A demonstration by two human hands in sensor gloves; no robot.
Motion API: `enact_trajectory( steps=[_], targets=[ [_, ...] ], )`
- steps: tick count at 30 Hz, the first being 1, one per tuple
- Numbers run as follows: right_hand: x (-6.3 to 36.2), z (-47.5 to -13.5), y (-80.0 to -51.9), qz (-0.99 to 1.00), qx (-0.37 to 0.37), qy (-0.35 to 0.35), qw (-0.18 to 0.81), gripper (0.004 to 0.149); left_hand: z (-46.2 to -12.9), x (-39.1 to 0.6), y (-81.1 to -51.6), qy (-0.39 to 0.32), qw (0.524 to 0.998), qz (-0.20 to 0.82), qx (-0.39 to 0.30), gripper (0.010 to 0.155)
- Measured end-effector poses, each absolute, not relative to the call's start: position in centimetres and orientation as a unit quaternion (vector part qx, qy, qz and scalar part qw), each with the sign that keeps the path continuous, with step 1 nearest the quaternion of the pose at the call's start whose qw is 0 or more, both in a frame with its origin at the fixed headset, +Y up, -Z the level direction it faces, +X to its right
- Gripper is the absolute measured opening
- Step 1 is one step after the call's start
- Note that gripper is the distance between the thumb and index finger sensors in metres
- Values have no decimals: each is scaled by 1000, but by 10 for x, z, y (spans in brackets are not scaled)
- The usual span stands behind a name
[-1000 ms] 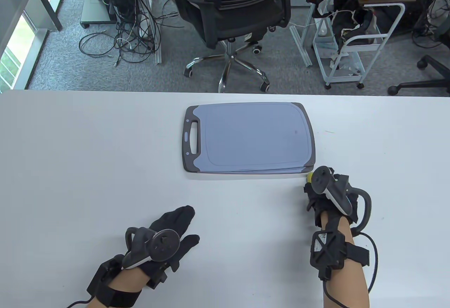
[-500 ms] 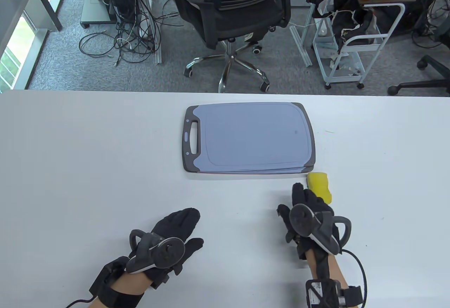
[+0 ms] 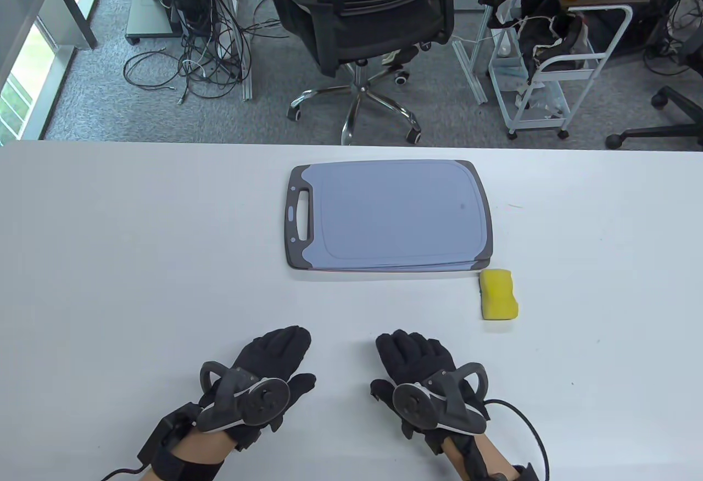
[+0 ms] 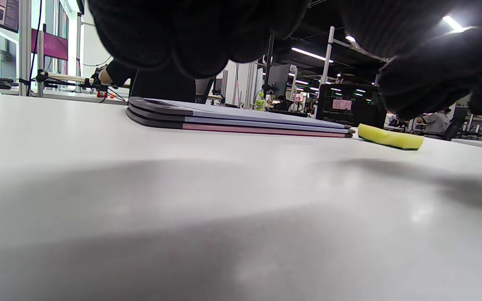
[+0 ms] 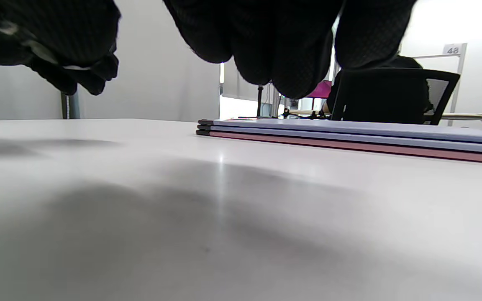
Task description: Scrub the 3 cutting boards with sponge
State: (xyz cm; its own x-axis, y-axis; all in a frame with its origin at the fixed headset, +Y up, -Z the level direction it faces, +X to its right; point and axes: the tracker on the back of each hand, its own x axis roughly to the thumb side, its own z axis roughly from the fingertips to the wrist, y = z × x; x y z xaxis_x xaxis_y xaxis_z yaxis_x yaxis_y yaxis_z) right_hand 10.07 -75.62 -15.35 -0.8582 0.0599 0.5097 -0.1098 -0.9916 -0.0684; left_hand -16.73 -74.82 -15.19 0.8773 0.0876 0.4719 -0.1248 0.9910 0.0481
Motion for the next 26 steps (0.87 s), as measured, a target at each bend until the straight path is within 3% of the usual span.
enact_trajectory(
  steps=[26],
  targets=[
    [109,-159,-754,962,262,-33,74,76,-153,-171,-748,-234,971,36,34,82]
  ],
)
